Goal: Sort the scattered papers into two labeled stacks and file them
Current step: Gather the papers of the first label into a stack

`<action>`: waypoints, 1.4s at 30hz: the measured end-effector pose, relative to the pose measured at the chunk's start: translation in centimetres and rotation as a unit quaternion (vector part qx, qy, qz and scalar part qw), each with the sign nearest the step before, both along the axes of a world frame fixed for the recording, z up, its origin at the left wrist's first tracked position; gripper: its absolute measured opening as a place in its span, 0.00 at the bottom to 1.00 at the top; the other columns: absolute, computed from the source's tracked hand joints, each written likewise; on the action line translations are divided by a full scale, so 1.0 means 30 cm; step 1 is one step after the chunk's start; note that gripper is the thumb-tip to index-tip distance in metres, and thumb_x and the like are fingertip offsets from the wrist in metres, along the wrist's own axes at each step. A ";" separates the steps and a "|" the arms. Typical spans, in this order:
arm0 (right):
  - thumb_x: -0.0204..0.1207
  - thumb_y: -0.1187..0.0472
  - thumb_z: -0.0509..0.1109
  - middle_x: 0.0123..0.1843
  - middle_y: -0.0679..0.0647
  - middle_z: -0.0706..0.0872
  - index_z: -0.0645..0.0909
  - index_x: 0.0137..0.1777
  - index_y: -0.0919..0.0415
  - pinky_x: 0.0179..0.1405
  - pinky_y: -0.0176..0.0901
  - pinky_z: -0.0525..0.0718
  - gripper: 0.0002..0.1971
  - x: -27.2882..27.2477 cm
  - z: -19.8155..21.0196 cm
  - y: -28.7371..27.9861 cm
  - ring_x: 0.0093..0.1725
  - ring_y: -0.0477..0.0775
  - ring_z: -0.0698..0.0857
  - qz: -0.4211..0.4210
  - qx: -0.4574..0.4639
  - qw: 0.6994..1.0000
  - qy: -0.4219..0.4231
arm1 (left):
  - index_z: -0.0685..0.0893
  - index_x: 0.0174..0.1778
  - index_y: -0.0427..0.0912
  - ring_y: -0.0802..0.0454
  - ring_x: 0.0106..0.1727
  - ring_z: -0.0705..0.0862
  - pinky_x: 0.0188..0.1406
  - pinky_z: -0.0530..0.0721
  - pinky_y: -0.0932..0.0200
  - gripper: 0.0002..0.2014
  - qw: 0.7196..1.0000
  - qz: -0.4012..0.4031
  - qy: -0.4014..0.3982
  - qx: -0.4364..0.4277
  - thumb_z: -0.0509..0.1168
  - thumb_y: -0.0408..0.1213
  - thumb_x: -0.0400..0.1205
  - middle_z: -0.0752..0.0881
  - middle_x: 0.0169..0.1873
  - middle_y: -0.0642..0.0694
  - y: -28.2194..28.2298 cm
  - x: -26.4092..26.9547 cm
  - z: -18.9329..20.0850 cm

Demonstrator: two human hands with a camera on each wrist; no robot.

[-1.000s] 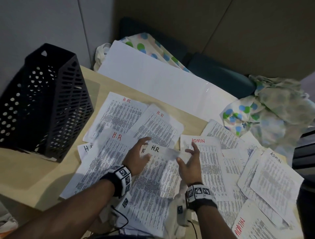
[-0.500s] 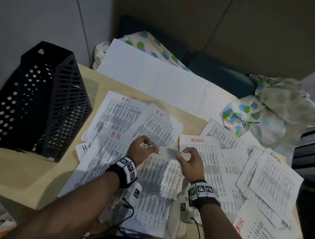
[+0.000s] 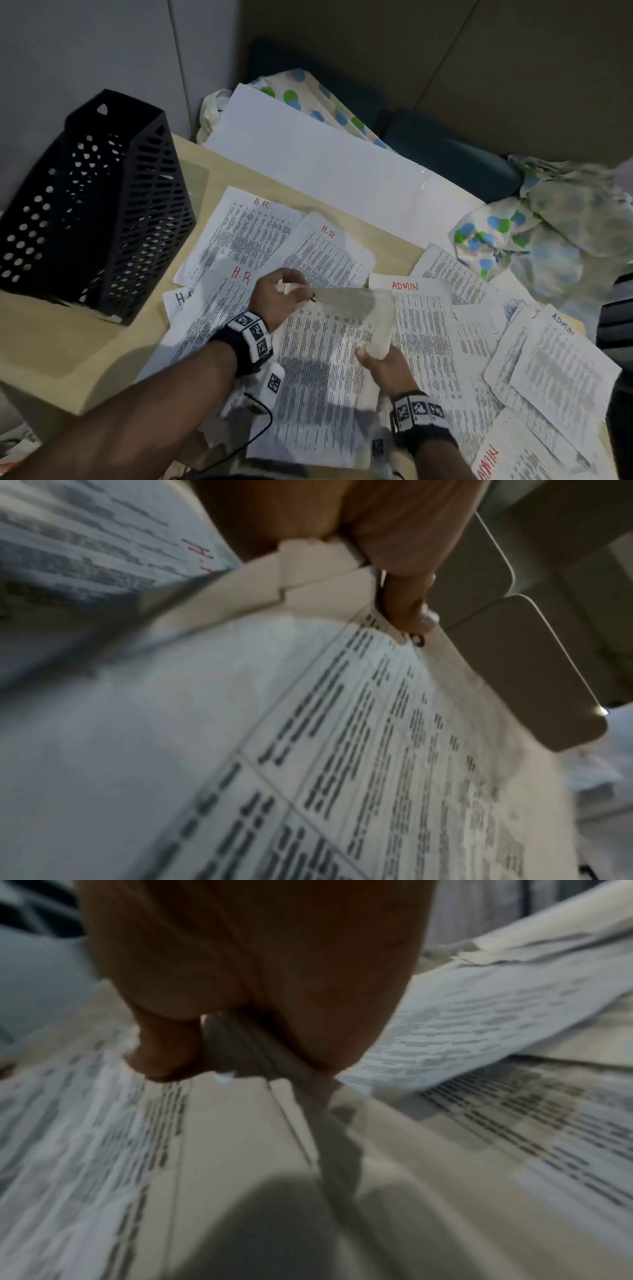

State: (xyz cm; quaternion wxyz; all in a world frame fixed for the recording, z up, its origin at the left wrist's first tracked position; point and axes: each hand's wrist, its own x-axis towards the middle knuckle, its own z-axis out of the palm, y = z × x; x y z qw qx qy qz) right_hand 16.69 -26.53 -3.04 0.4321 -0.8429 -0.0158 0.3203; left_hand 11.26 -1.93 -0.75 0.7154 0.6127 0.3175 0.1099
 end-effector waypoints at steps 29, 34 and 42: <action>0.76 0.55 0.71 0.59 0.66 0.86 0.78 0.64 0.71 0.58 0.51 0.81 0.22 0.091 -0.081 -0.155 0.59 0.66 0.84 -0.178 -0.222 0.959 0.006 | 0.81 0.61 0.30 0.34 0.66 0.79 0.62 0.76 0.47 0.21 0.928 -0.066 0.238 0.279 0.62 0.46 0.84 0.84 0.61 0.32 0.290 0.069 -0.027; 0.78 0.55 0.70 0.64 0.66 0.84 0.79 0.65 0.71 0.60 0.48 0.79 0.22 0.115 -0.065 -0.135 0.64 0.64 0.82 -0.157 -0.241 0.957 0.026 | 0.86 0.38 0.39 0.39 0.37 0.85 0.39 0.84 0.54 0.12 0.915 -0.108 0.291 0.257 0.70 0.45 0.76 0.86 0.43 0.37 0.244 0.138 -0.104; 0.74 0.63 0.71 0.32 0.55 0.85 0.79 0.53 0.72 0.23 0.36 0.84 0.13 0.112 -0.049 -0.123 0.24 0.48 0.84 -0.162 -0.272 0.947 0.054 | 0.66 0.78 0.45 0.37 0.65 0.81 0.63 0.79 0.47 0.35 0.931 -0.153 0.251 0.216 0.72 0.31 0.76 0.79 0.70 0.37 0.180 0.194 -0.080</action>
